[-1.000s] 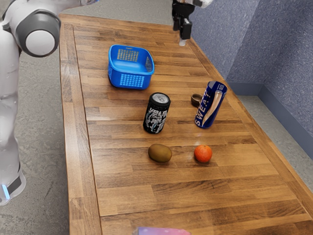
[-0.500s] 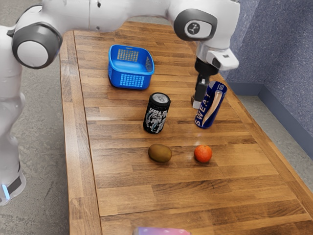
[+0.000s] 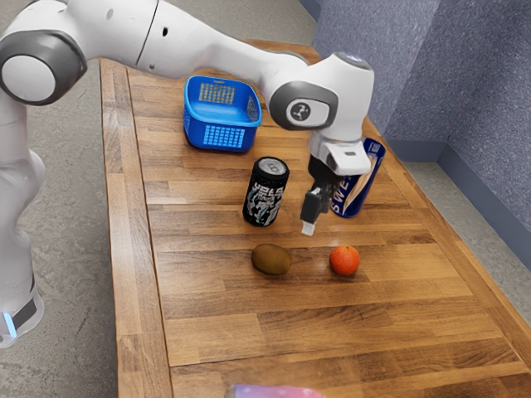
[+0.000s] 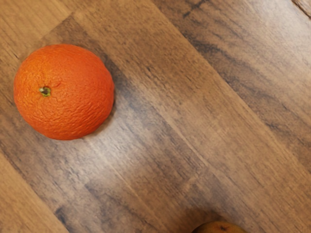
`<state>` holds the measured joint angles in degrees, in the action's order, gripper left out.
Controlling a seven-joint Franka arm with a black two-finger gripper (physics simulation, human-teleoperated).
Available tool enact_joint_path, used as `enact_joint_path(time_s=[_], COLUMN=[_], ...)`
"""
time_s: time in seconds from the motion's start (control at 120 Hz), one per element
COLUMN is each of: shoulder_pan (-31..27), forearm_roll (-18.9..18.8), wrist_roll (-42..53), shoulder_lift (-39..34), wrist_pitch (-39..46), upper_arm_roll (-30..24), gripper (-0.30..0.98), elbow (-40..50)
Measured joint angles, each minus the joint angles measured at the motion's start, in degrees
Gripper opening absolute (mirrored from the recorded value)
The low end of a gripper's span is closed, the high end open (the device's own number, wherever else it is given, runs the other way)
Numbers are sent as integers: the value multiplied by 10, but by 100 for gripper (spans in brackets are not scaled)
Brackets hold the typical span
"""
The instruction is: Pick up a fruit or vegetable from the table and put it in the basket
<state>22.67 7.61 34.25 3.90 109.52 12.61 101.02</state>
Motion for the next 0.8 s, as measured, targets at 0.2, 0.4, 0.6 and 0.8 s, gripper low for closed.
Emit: enact_joint_path(time_s=[0.2, 0.4, 0.6, 0.8], shoulder_pan=[18, 36, 71, 33], forearm_roll=[15, 18, 31, 30], wrist_roll=[12, 10, 6, 2], shoulder_lift=[-8, -42, -55, -59], wrist_pitch=[34, 58, 72, 77], upper_arm_roll=[-1, 5, 34, 51], gripper=[69, 69, 69, 69], elbow=[36, 100, 133, 147])
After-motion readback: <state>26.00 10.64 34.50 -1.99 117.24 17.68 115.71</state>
